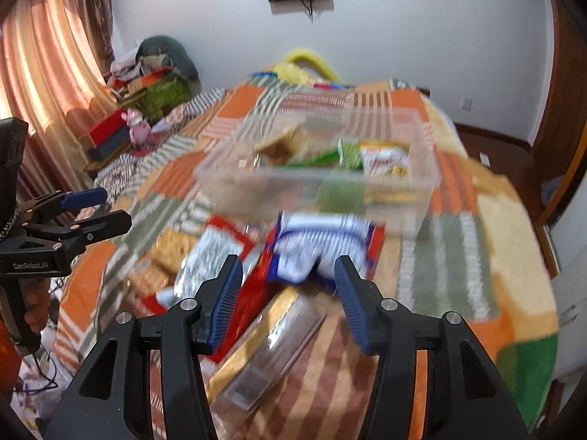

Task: Organize snacks
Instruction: 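Grasp the barcoded cake pack with the left tool while the right tool grasps the clear biscuit tube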

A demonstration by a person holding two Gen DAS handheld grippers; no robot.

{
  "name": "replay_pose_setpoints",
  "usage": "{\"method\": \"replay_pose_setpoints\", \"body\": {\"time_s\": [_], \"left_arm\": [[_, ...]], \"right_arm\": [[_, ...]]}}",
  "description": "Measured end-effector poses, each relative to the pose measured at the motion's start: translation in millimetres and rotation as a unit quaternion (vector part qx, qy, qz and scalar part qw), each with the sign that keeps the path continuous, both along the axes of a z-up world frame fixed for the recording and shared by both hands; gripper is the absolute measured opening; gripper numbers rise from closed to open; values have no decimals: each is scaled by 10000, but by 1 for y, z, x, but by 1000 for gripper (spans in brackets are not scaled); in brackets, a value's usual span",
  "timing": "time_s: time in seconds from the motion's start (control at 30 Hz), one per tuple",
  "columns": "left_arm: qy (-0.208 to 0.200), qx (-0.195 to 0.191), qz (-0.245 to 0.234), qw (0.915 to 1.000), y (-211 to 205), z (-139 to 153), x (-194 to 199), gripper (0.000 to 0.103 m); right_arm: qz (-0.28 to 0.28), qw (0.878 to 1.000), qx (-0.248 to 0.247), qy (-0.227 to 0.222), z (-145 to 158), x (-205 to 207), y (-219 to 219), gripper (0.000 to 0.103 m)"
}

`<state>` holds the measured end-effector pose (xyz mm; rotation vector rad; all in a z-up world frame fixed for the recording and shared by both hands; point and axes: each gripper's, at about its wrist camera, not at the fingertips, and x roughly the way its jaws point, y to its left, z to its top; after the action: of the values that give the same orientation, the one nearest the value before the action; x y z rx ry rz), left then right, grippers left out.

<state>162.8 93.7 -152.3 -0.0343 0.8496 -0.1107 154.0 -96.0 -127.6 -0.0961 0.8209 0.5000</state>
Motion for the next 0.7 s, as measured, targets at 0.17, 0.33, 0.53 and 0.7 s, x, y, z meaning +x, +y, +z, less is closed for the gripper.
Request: {"method": "replay_pose_setpoints", "body": {"time_s": [0.17, 0.33, 0.53, 0.7], "left_arm": [[281, -121, 17, 9995, 3, -29, -11, 91], [482, -268, 75, 9985, 5, -50, -13, 91], [687, -454, 109, 9965, 7, -67, -3, 94], [820, -448, 104, 9956, 7, -79, 8, 97]], "right_arm": [[29, 9991, -32, 425, -26, -7, 7, 49], [-36, 9976, -194, 662, -43, -13, 9, 51], [-10, 9970, -161, 759, -39, -14, -3, 50], [32, 9970, -225, 737, -37, -22, -13, 50]]}}
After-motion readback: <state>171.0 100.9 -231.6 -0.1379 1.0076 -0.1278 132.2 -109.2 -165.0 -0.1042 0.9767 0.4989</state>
